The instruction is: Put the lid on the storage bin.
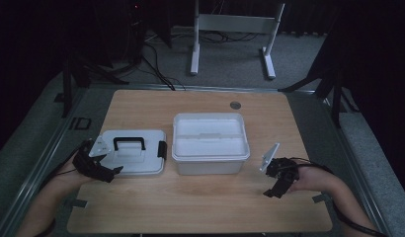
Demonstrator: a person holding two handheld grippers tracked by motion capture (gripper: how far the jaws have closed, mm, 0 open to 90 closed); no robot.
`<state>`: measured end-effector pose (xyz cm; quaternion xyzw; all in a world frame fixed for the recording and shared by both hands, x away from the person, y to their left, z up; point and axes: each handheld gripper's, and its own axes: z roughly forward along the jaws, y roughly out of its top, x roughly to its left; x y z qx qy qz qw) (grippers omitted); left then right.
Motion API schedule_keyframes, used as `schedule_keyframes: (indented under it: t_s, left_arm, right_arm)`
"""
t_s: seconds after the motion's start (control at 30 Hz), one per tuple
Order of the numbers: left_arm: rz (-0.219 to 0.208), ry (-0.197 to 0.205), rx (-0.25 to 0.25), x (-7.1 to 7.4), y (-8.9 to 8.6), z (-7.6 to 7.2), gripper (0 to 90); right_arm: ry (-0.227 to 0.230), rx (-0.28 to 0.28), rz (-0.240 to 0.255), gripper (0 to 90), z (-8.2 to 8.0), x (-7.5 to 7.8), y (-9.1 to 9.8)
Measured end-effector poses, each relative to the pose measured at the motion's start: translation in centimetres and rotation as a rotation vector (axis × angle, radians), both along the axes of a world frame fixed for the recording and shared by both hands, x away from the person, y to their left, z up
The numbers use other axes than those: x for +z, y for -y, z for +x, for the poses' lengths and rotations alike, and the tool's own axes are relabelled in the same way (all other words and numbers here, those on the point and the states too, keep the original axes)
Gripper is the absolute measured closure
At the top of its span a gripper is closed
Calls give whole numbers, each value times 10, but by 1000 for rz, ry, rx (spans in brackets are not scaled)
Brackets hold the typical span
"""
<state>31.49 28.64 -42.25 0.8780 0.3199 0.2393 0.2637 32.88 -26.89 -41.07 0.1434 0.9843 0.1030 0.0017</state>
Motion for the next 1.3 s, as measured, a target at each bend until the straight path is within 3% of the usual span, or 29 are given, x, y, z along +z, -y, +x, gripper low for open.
schedule_keyframes:
  t_s: [0.03, 0.07, 0.17, 0.27, 0.3, 0.33, 0.37, 0.4, 0.43, 0.53, 0.6, 0.63, 0.67, 0.73, 0.8, 0.97, 1.0, 1.03, 1.07, 1.13, 1.3]
  left_arm:
    - [0, -15, -4, 2, 1, 4, 25]
    - [41, -28, -12, 5, 2, 11, 26]
    - [66, -44, -17, 7, 4, 19, 26]
    - [127, -86, -40, 11, 10, 35, 53]
    - [127, -86, -40, 11, 10, 35, 53]
    - [157, -91, -46, 12, 14, 43, 53]
    - [157, -91, -46, 12, 14, 43, 53]
    - [188, -99, -50, 13, 17, 51, 53]
    - [188, -99, -50, 13, 17, 51, 53]
    - [246, -118, -57, 13, 24, 64, 64]
    - [301, -141, -70, 13, 29, 75, 116]
    - [301, -141, -70, 13, 29, 75, 140]
    - [338, -158, -81, 13, 31, 82, 145]
    - [343, -171, -87, 13, 33, 86, 161]
    - [360, -188, -110, 12, 37, 95, 281]
    - [411, -197, -151, 7, 48, 106, 331]
    - [473, -189, -173, 3, 54, 110, 331]
    - [473, -189, -173, 3, 54, 110, 360]
    - [511, -191, -191, 0, 57, 114, 360]
    - [546, -202, -219, -2, 60, 117, 428]
    - [567, -264, -252, -8, 68, 127, 498]
  right_arm:
    - [0, 0, 0, 238, 0, 0, 0]
    - [4, 7, -11, 238, -1, -1, -1]
    - [3, 11, -5, 238, -2, -1, -1]
    - [-4, 11, -11, 238, -2, -4, -1]
    - [-4, 11, -11, 238, -2, -4, -1]
    - [-3, 9, -11, 238, -2, -4, -1]
    - [-3, 9, -11, 238, -2, -4, -1]
    - [-5, 8, -8, 238, -2, -4, -1]
    - [-5, 8, -8, 238, -2, -4, -1]
    - [-6, 12, -8, 238, -2, -4, 0]
    - [-9, 12, -16, 238, -1, -5, 0]
    - [-9, 12, -16, 238, -1, -5, 0]
    - [-12, 12, -14, 238, -1, -6, 0]
    - [-11, 14, -15, 239, -1, -6, 0]
    - [-16, 12, -14, 239, 0, -7, 2]
    - [-16, 12, -17, 239, 0, -10, 2]
    - [-17, 13, -14, 239, -1, -10, 3]
    - [-17, 13, -14, 239, -1, -10, 3]
    - [-17, 13, -14, 239, -1, -11, 3]
    - [-18, 12, -11, 239, -1, -12, 3]
    - [-26, 19, -17, 239, -1, -15, 3]
